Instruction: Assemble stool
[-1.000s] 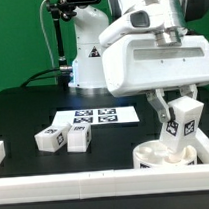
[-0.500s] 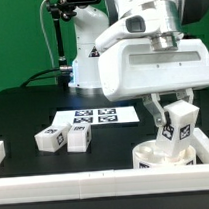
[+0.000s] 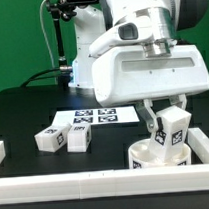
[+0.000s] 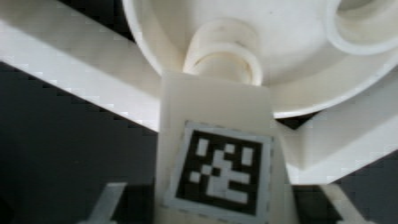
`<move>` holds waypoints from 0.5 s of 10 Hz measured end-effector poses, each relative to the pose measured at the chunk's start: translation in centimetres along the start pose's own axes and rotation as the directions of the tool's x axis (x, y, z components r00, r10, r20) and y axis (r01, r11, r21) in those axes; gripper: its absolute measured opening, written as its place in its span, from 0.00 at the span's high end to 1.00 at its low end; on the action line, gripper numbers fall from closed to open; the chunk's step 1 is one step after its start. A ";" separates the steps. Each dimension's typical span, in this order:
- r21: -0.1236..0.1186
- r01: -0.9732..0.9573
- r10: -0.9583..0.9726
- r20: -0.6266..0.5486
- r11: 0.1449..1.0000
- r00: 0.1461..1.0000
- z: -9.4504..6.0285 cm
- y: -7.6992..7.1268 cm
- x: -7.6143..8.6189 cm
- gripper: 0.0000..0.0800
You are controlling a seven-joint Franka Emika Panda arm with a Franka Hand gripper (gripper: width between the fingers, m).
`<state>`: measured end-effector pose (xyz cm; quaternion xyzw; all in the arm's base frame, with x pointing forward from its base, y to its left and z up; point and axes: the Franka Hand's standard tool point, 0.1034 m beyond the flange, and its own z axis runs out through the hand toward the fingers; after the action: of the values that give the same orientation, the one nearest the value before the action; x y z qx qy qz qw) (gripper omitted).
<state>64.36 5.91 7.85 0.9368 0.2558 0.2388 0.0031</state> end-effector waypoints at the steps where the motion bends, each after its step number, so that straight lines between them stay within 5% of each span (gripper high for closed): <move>1: -0.016 0.010 -0.010 -0.012 1.000 1.000 0.0 0.3 -0.4 0.59; 4: -0.024 0.005 -0.006 -0.016 1.000 1.000 0.0 0.6 -0.9 0.53; 5: -0.024 0.005 -0.005 -0.016 1.000 1.000 0.0 0.6 -0.9 0.32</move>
Offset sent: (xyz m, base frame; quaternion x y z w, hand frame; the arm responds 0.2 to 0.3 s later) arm 0.0000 0.0000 0.0000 0.0000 0.0000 0.0000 1.0000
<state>63.98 4.96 7.48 0.9341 0.2554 0.2493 0.0130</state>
